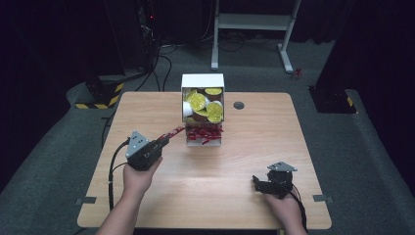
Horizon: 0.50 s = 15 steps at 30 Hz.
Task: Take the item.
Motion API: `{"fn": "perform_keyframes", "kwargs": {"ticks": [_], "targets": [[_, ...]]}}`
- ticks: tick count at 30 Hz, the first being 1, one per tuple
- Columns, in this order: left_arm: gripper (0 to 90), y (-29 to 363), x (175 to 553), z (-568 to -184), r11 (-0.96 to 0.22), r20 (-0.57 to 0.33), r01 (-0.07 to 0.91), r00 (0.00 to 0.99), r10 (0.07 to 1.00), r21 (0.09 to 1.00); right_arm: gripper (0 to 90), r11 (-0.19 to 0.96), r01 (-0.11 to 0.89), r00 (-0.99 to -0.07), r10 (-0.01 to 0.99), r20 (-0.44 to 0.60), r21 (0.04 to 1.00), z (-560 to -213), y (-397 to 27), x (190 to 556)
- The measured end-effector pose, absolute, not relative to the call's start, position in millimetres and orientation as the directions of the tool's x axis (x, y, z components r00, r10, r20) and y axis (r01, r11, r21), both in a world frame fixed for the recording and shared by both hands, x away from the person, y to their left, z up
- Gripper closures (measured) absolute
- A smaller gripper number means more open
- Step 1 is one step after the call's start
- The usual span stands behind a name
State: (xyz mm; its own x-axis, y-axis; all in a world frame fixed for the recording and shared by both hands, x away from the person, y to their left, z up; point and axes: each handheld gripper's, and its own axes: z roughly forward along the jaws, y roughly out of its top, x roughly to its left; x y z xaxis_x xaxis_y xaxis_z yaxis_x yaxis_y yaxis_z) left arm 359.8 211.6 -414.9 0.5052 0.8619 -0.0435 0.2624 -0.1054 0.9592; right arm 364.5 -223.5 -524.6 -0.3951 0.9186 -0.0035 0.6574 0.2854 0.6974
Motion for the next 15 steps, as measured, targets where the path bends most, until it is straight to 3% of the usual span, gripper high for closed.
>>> {"fn": "perform_keyframes", "kwargs": {"ticks": [15], "targets": [[86.3, 224.8, 358.3, -414.3, -0.108, -0.030, 0.258, 0.478, 0.878, 0.960, 9.8, 0.285, 0.657, -0.395, 0.919, -0.003, 0.697, -524.6, -223.5, 364.4]]}}
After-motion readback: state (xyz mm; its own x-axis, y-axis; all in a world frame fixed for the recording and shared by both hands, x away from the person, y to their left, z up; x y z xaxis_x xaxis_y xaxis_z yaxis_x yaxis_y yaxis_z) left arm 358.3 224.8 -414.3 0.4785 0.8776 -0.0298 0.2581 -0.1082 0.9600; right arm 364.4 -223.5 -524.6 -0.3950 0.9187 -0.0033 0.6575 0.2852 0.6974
